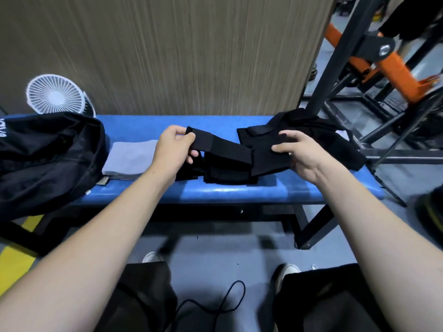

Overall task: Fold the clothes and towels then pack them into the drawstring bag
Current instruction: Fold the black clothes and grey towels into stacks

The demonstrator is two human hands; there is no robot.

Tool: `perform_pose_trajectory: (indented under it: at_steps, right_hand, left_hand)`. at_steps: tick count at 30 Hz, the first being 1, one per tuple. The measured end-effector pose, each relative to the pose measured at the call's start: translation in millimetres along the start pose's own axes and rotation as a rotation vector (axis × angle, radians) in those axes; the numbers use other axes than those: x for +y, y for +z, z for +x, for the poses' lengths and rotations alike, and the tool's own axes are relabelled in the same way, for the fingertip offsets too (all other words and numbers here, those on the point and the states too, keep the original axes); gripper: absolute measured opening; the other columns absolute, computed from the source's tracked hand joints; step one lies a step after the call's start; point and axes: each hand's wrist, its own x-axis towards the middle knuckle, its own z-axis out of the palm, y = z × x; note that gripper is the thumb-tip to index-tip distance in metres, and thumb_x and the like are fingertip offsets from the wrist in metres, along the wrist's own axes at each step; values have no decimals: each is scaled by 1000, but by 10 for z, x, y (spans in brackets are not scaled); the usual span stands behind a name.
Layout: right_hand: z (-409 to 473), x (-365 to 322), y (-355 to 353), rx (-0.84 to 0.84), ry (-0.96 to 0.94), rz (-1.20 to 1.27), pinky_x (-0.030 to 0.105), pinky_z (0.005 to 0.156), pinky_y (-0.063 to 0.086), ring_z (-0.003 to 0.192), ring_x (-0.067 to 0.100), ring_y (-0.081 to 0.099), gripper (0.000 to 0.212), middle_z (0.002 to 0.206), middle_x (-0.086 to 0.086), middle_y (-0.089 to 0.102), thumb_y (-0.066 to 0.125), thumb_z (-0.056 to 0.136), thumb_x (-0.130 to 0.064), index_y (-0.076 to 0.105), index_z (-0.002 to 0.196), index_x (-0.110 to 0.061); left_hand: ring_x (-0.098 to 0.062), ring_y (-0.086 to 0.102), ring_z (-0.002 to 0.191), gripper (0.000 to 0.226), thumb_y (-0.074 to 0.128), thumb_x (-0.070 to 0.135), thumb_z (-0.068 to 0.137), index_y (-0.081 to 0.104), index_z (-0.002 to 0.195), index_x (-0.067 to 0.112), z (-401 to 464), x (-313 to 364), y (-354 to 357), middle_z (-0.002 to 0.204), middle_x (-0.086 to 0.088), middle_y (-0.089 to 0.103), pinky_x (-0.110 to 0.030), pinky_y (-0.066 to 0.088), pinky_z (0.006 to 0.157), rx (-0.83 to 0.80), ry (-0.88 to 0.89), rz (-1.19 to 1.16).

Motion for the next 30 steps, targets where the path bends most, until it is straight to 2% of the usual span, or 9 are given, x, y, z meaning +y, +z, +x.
perform_pose_trajectory:
  at_steps: [5, 8, 11, 14, 17, 19, 24, 26, 30]
  right_hand:
    - [177, 34, 28, 53, -39, -57, 27, 60, 57, 80, 25, 70, 48, 99, 16, 71, 66, 77, 13, 60, 122, -2]
    - [196, 24, 62, 76, -71, -69, 28, 65, 57, 87, 26, 71, 52, 110, 21, 71, 67, 77, 11, 58, 127, -3]
    - [139, 3, 170, 67, -94, -65, 26, 64, 55, 79, 21, 69, 50, 101, 16, 69, 69, 81, 8, 56, 126, -9]
    - [85, 15, 323, 1, -114, -103, 27, 61, 48, 57, 9, 57, 46, 87, 5, 60, 74, 85, -6, 54, 125, -14]
    - [35, 50, 459, -108, -118, -152, 31, 58, 47, 60, 13, 58, 40, 100, 9, 59, 70, 91, -25, 54, 124, -10]
    - [11, 95, 522, -146, -125, -245, 32, 56, 47, 69, 19, 62, 34, 106, 11, 61, 67, 94, -29, 57, 119, -8]
    - [73, 295, 548, -86, -251, -648, 29, 62, 45, 68, 16, 56, 24, 85, 3, 60, 73, 86, -17, 59, 105, -15]
    - [109, 340, 547, -43, -273, -755, 27, 66, 45, 70, 13, 55, 26, 82, 1, 61, 77, 83, -21, 59, 101, -18]
    - [111, 391, 602, -18, -243, -870, 23, 63, 42, 81, 15, 55, 41, 88, -2, 58, 80, 80, -30, 54, 109, -15]
  left_hand:
    - [-24, 62, 62, 23, 55, 13, 92, 50, 110, 25, 0, -75, 6, 64, 2, 59, -36, 51, 68, -91, -25, 70]
    - [-23, 64, 61, 21, 54, 10, 92, 54, 108, 23, 7, -110, 5, 66, 0, 52, -37, 53, 70, -115, -23, 115]
    - [-23, 64, 60, 16, 54, 8, 93, 59, 106, 15, 7, -114, 6, 74, -3, 53, -34, 52, 62, -125, -28, 118]
    - [-21, 63, 58, 16, 54, 6, 93, 59, 108, 11, -10, -108, 7, 80, -3, 56, -29, 51, 55, -122, -36, 106]
    - [-18, 64, 56, 17, 54, 6, 94, 59, 109, 10, -12, -105, -19, 87, -4, 59, -30, 53, 56, -108, -45, 96]
    - [-16, 64, 54, 17, 54, 6, 94, 59, 111, 10, -13, -105, -46, 92, -5, 60, -30, 54, 57, -107, -48, 89]
    - [-16, 64, 54, 16, 53, 5, 96, 57, 110, 10, -38, -95, -97, 92, -6, 60, -30, 56, 58, -107, -56, 75]
    - [-18, 64, 56, 16, 53, 5, 96, 57, 110, 11, -42, -92, -107, 93, -6, 59, -31, 56, 59, -106, -58, 73]
    - [-18, 64, 56, 16, 52, 5, 95, 57, 109, 11, -50, -89, -106, 95, -6, 58, -30, 56, 57, -110, -62, 71]
